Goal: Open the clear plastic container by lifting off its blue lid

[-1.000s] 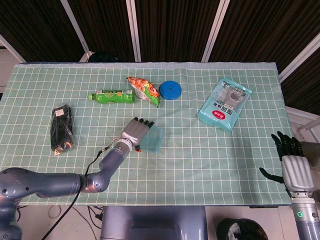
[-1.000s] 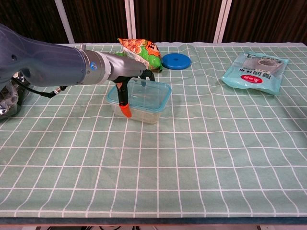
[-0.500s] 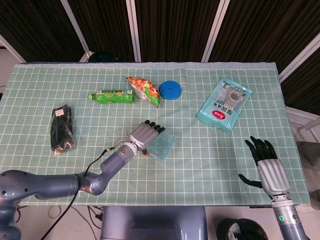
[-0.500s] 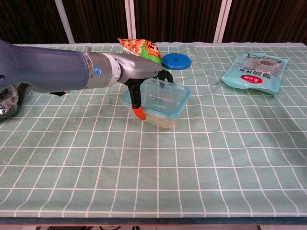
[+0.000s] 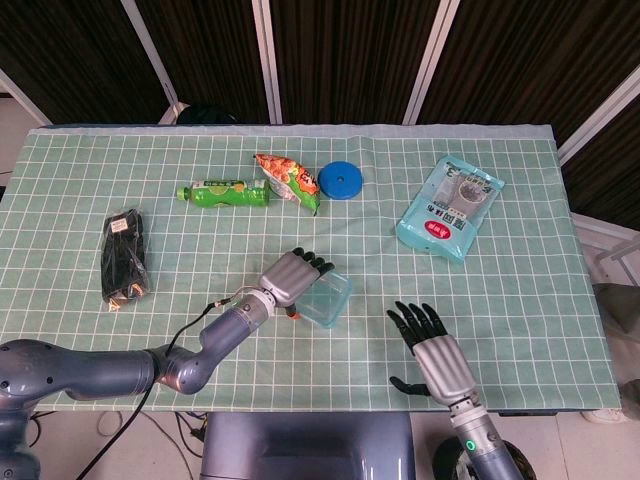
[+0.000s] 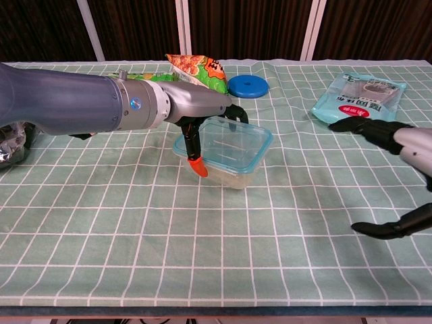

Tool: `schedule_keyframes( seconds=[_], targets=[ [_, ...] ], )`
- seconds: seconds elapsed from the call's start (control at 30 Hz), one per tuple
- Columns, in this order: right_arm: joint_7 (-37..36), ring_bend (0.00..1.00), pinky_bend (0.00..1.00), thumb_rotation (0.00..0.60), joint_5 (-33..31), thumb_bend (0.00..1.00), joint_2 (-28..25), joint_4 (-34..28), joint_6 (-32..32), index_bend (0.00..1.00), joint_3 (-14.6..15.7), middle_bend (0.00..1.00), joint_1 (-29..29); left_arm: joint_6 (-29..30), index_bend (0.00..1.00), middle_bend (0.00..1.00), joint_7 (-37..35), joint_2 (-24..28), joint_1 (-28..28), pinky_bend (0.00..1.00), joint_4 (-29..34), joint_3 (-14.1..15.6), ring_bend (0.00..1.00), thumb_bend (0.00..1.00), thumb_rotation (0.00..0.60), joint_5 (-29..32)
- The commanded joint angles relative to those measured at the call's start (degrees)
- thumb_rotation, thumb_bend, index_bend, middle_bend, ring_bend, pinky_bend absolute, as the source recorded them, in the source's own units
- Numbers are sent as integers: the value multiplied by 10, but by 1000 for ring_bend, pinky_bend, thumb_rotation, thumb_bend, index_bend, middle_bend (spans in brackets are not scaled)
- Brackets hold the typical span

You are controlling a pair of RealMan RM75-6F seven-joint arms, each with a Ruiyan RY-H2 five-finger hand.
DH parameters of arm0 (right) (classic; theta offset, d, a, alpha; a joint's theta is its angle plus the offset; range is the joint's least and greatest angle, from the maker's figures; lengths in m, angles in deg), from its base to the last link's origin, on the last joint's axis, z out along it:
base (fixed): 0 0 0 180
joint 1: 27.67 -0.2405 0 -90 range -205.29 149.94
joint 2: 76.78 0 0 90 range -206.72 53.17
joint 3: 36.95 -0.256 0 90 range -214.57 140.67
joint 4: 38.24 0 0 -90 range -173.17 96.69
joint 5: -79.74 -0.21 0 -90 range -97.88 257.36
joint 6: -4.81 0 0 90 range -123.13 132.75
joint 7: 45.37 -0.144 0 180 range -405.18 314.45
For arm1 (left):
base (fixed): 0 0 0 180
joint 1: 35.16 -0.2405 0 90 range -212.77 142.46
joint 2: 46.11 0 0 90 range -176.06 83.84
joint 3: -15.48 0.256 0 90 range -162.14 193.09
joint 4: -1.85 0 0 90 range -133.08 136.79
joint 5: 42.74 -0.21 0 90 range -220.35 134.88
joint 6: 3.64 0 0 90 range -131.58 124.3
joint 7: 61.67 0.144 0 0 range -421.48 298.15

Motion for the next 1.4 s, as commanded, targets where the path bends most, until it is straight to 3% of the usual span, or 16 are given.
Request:
schedule_keyframes(
  seconds=[0.03,0.23,1.03,1.4],
  targets=[
    [36,0,0,600,-18,277,45,13,5,0,-13,0,-9,0,232,277,-2,2,2,405,4,2,271,92,600,4],
    [54,0,0,600,-29,277,91,40,-5,0,-28,0,-14,-1,232,278,-6,5,11,405,18,3,271,93,600,19],
    [66,0,0,600,-86,277,185,79,13,0,-62,0,-46,15,230,277,10,0,45,405,36,25,271,93,600,70],
    [76,0,0,600,-98,277,200,90,3,0,-85,0,-60,17,229,277,9,4,56,405,44,30,271,93,600,77]
  ],
)
